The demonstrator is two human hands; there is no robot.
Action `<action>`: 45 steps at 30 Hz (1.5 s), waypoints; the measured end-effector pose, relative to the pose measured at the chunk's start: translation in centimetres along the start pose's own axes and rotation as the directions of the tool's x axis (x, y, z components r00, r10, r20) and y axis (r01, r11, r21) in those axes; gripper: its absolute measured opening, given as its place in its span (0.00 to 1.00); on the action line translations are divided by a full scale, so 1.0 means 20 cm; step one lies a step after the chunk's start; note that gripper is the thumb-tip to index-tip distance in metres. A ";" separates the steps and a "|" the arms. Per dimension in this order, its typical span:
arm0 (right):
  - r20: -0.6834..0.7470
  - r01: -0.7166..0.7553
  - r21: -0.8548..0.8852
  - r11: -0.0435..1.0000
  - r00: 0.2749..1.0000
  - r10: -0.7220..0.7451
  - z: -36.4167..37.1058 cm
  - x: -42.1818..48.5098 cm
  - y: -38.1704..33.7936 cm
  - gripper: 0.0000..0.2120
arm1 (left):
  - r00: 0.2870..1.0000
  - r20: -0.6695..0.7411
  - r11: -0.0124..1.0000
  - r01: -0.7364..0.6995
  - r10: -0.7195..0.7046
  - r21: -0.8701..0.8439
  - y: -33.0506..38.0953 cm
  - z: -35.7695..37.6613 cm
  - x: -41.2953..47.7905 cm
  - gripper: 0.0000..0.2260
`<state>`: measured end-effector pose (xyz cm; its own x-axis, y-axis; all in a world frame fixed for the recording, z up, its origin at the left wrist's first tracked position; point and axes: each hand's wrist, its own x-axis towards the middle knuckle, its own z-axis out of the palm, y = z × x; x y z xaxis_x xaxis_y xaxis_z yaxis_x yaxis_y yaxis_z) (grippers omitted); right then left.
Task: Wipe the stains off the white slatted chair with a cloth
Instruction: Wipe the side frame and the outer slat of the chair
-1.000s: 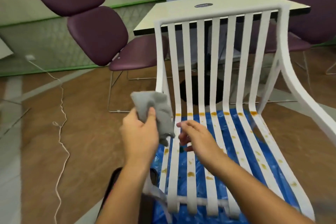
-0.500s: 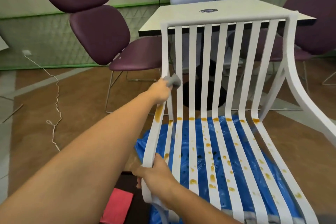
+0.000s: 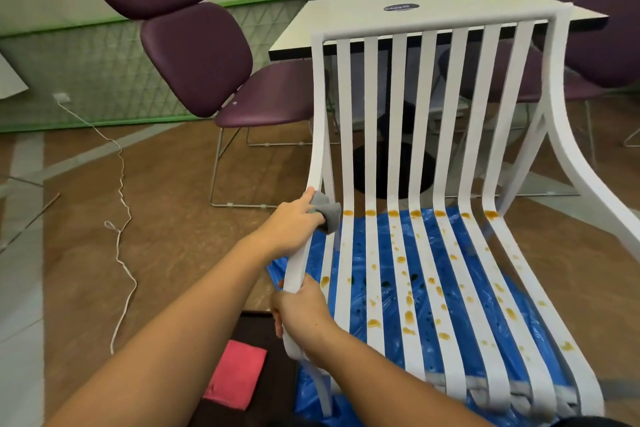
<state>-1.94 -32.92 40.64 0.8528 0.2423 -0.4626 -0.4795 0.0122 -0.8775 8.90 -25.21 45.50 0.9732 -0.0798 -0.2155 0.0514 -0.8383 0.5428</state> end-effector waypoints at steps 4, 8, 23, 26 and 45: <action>-0.013 0.031 -0.034 0.999 0.999 -0.031 0.01 0.00 -0.01 0.14 | 0.998 0.005 0.994 -0.059 0.060 -0.089 0.00 0.05 -0.20 0.23; -0.086 0.005 -0.069 0.998 0.996 -0.011 0.03 0.02 0.03 0.08 | 0.998 -0.055 0.914 -0.036 0.015 -0.405 -0.02 0.08 -0.29 0.17; 0.048 0.225 -0.832 0.507 0.939 -0.339 0.03 -0.03 0.14 0.12 | 0.912 -0.157 0.854 0.410 -0.379 0.320 0.25 0.15 -0.28 0.18; 0.097 0.245 -0.816 0.523 0.951 -0.294 0.00 0.04 0.18 0.12 | 0.876 -0.195 0.867 0.472 -0.442 0.159 0.23 0.17 -0.20 0.23; 0.126 -0.083 -0.175 0.981 0.986 0.106 -0.01 0.00 0.11 0.03 | 0.893 -0.224 0.906 0.416 -0.391 0.075 0.20 0.12 0.07 0.19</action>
<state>-2.88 -33.10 38.73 0.7645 0.3627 -0.5330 -0.5047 -0.1776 -0.8448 9.83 -29.97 45.35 0.8990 0.3770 -0.2229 0.4343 -0.8336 0.3414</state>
